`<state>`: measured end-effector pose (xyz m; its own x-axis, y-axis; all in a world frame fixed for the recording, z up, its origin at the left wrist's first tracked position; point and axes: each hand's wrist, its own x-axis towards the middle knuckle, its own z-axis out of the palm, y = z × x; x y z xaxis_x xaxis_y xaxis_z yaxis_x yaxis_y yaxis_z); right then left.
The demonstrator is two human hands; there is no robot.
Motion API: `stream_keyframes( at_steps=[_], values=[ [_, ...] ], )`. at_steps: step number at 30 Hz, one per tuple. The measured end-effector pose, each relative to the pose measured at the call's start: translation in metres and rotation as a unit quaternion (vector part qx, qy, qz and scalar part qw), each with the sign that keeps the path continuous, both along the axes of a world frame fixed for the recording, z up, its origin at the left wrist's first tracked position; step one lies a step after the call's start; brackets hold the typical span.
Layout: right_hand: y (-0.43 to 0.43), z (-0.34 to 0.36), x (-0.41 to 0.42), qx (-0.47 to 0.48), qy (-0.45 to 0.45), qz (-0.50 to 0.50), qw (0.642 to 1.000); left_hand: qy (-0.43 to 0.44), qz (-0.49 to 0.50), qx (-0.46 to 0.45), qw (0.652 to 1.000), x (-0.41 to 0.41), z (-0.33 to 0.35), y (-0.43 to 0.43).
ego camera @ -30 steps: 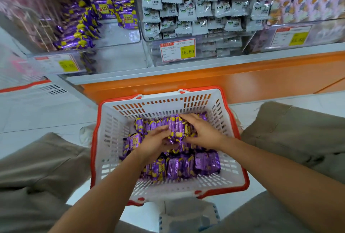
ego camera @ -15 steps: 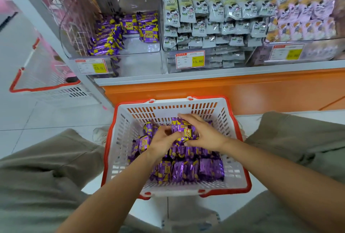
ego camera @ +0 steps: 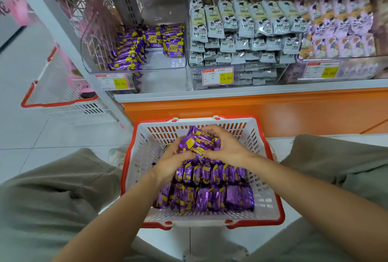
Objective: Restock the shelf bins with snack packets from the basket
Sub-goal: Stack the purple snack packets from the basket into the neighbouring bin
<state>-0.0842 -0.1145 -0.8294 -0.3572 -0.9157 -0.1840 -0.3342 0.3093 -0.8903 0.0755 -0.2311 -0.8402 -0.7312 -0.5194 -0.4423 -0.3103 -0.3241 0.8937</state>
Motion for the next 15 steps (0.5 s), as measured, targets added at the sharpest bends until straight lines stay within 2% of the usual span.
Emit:
stream_keyframes(
  at_steps=[4,6,9,11,15],
  values=[
    [-0.012,0.019,0.0,-0.058,0.094,0.026,0.994,0.046,-0.04,-0.118,0.991,0.004,0.024,-0.014],
    [-0.019,0.032,0.003,-0.057,0.123,0.049,0.99,0.035,-0.065,-0.202,0.977,0.005,0.036,-0.018],
    [-0.028,0.054,0.008,-0.073,0.162,0.081,0.981,0.002,-0.05,-0.307,0.95,0.009,0.053,-0.025],
    [-0.037,0.07,0.01,-0.091,0.19,0.092,0.973,-0.001,-0.038,-0.338,0.941,0.012,0.068,-0.034],
    [-0.058,0.111,0.01,-0.124,0.218,0.12,0.96,0.029,-0.025,-0.337,0.941,0.017,0.11,-0.055]
  ],
)
